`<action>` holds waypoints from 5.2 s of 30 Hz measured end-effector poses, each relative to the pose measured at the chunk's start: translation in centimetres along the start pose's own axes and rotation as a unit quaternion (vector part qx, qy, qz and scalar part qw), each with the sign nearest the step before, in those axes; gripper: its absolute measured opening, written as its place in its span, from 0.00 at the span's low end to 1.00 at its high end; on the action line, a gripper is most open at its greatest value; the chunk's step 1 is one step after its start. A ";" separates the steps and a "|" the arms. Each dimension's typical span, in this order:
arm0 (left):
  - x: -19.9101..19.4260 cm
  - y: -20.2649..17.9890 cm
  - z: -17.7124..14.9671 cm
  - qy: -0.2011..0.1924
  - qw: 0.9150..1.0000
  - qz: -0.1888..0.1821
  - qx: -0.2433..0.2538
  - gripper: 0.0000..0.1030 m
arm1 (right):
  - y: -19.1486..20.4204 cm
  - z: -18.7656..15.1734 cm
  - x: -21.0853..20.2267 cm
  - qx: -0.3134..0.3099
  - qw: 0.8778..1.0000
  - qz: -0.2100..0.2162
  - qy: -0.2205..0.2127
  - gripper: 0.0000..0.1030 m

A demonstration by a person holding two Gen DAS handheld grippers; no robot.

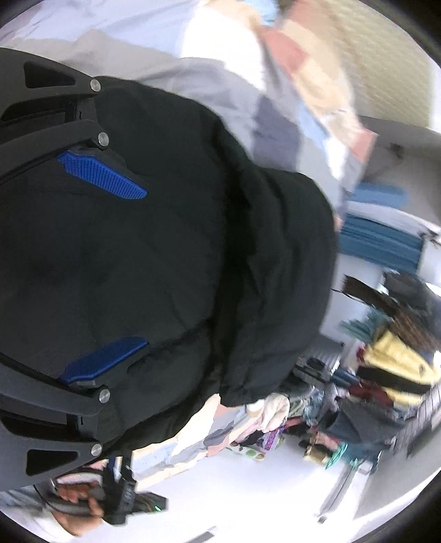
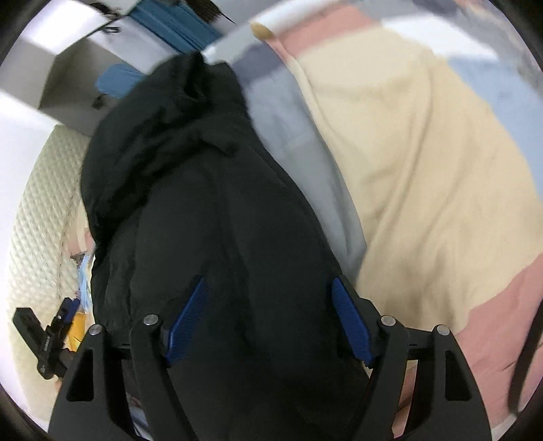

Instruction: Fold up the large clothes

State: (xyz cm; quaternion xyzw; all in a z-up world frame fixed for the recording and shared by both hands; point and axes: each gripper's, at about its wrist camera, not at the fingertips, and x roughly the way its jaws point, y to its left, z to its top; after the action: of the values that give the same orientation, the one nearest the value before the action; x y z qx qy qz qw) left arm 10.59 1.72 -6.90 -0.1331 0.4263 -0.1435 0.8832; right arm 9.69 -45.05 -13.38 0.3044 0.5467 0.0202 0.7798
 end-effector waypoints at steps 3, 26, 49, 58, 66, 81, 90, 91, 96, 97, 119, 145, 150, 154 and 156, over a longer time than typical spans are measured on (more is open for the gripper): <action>0.0 1.7 0.0 0.017 1.000 0.001 -0.025 0.81 | -0.8 -0.5 1.6 0.020 0.999 -0.006 0.031 0.80; 2.9 11.3 -4.5 0.226 0.962 0.016 -0.149 0.81 | 5.9 -3.9 -0.1 -0.057 0.973 0.224 0.005 0.92; 2.0 13.4 -6.1 0.225 0.944 -0.070 -0.232 0.86 | 2.0 -3.1 6.1 0.036 0.994 0.063 0.077 0.92; -2.8 7.6 -3.6 0.142 0.966 -0.188 -0.107 0.86 | 2.1 -3.7 4.9 0.029 0.993 0.091 0.064 0.92; -4.8 5.8 -3.2 0.105 0.967 -0.226 -0.055 0.86 | 3.3 -3.7 3.8 0.012 0.988 0.147 0.043 0.92; 3.6 12.0 -6.2 0.245 0.942 -0.084 -0.214 0.86 | 1.9 -4.9 4.4 0.035 0.997 0.045 0.045 0.89; 1.7 9.2 -4.9 0.192 0.963 -0.119 -0.147 0.39 | 3.3 -6.3 -0.2 -0.009 0.994 0.098 -0.038 0.25; 1.6 9.3 -4.9 0.189 0.964 -0.116 -0.149 0.31 | 2.7 -6.2 -0.9 0.003 0.993 0.109 -0.052 0.19; -1.3 9.2 -4.8 0.146 0.971 -0.116 -0.153 0.14 | 2.5 -6.0 -2.7 0.020 0.987 0.140 -0.076 0.07; -2.2 9.1 -4.5 0.134 0.971 -0.120 -0.154 0.12 | 2.5 -5.9 -3.2 0.021 0.986 0.148 -0.079 0.07; -26.2 5.5 -2.7 0.007 0.979 -0.169 -0.116 0.07 | 3.6 -12.7 -22.2 -0.046 0.950 0.268 -0.151 0.06; -22.9 1.1 10.0 -0.009 0.997 -0.047 -0.065 0.08 | 8.1 -1.0 -23.1 -0.067 0.957 0.213 -0.185 0.07; -17.9 0.0 13.0 -0.037 0.998 0.008 -0.041 0.08 | 9.5 3.2 -19.5 -0.070 0.966 0.140 -0.206 0.06; -13.4 -0.3 13.9 -0.067 0.996 0.056 -0.018 0.08 | 9.8 5.8 -16.2 -0.073 0.969 0.091 -0.217 0.06; -10.5 0.5 13.6 -0.077 0.994 0.077 -0.008 0.09 | 9.5 6.6 -14.4 -0.073 0.969 0.077 -0.221 0.07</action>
State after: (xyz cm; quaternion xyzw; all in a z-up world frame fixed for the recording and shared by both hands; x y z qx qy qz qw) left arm 15.18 7.56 8.67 -0.1177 0.3669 -0.0610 0.9208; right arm 12.53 -45.53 4.87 0.2849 0.3325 0.0522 0.8975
